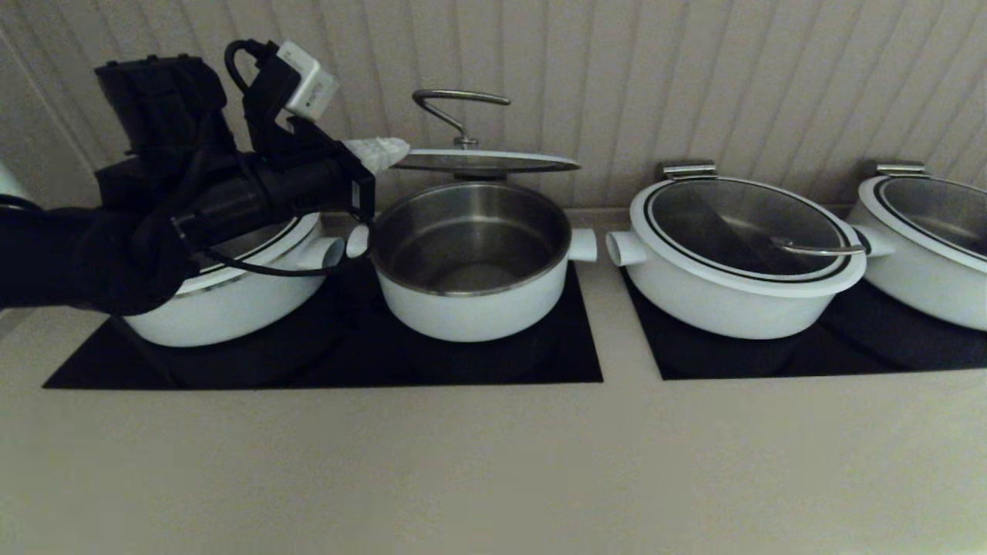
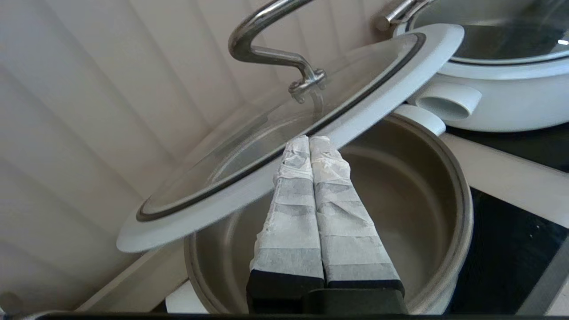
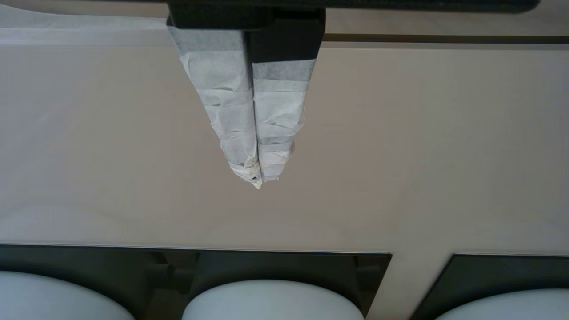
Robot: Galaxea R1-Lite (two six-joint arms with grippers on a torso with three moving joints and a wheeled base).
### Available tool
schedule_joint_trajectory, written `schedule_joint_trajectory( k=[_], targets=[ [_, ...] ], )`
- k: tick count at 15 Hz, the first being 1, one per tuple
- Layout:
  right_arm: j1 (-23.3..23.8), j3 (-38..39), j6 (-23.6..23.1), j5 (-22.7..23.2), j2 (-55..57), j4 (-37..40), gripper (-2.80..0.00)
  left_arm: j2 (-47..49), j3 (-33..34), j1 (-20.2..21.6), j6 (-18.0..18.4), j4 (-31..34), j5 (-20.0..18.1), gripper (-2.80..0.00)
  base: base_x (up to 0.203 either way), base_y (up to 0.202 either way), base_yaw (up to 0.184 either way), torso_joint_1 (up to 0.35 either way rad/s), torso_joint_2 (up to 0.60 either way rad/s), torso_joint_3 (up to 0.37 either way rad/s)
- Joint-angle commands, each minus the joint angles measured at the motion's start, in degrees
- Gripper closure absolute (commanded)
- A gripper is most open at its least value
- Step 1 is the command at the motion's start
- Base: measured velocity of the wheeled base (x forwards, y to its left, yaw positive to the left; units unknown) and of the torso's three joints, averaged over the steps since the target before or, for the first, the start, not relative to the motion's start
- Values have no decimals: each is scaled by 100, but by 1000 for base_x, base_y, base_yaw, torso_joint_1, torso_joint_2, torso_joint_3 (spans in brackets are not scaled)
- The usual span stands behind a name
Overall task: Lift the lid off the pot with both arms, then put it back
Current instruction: Close the pot lid
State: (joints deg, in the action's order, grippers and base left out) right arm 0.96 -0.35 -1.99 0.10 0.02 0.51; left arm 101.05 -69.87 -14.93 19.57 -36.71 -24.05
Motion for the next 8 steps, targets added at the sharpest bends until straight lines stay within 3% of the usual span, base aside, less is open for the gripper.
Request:
schedule_joint_trajectory(
  k=[1,3,6,8],
  targets=[
    [0,0,-3,-1,-2,2,0,-78,138,-1,12,-23,-12,0,0,0,0,0,0,0],
    [0,0,-3,-1,-2,2,0,-128,252,-10,12,-40,-12,0,0,0,0,0,0,0],
    [0,-8,-3,8,-2,2,0,-84,573,-10,5,-719,-5,0,0,0,0,0,0,0],
    [0,0,-3,-1,-2,2,0,-121,819,-10,11,-799,6,0,0,0,0,0,0,0]
  ],
)
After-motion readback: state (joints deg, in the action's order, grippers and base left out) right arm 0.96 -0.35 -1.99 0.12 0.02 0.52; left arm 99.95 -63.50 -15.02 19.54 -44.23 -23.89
